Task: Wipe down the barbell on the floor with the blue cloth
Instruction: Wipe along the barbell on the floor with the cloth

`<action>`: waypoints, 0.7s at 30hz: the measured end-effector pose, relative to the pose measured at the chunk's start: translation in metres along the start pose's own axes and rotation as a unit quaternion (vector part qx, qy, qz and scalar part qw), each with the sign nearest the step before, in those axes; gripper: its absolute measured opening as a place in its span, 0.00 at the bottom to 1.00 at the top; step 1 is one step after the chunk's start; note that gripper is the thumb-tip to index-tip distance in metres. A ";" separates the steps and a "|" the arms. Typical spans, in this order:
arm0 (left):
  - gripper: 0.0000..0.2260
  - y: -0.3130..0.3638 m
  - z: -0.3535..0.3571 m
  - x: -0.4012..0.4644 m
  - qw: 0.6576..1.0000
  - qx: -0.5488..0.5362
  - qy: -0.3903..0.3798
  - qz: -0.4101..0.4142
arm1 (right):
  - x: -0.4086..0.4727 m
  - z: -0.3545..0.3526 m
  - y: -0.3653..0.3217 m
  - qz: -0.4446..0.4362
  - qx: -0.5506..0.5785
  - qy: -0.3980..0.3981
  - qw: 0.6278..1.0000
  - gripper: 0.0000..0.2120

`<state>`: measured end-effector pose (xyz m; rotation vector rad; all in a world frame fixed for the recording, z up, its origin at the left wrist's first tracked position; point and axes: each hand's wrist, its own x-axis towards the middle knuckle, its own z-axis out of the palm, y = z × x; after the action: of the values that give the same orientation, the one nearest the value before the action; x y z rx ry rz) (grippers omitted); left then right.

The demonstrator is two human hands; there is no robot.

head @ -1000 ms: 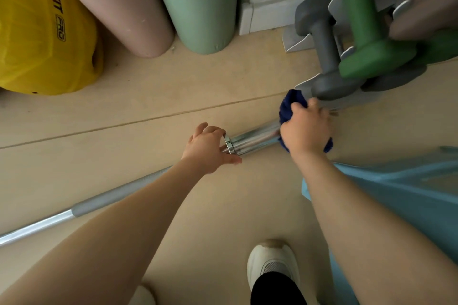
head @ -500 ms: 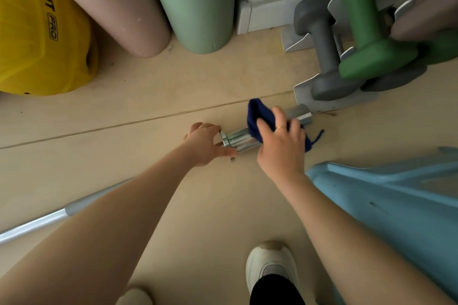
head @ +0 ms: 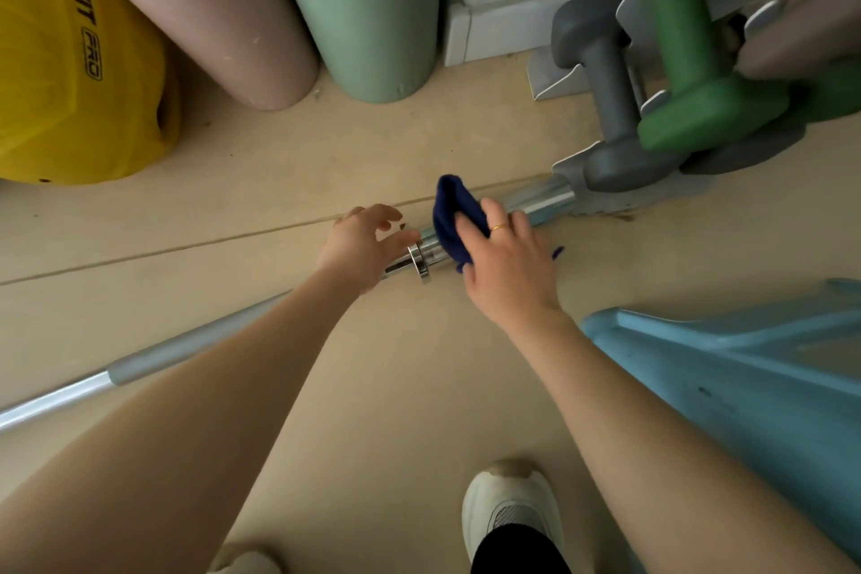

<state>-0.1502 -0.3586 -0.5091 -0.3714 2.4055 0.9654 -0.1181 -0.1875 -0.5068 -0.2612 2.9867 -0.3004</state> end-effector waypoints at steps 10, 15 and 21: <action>0.28 0.009 0.005 -0.020 0.977 0.168 0.016 0.130 | 0.008 0.006 -0.014 -0.022 0.037 0.010 0.999 0.25; 0.30 0.010 0.004 -0.017 0.978 0.168 0.013 0.122 | 0.018 -0.001 0.012 0.019 0.044 0.012 0.999 0.23; 0.30 0.010 0.004 -0.018 0.977 0.174 0.005 0.126 | 0.019 0.006 0.017 0.288 0.072 0.087 0.951 0.24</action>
<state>-0.1380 -0.3472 -0.4957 0.0579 2.6099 0.6198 -0.1380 -0.1757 -0.5181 0.6736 3.0094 -0.4822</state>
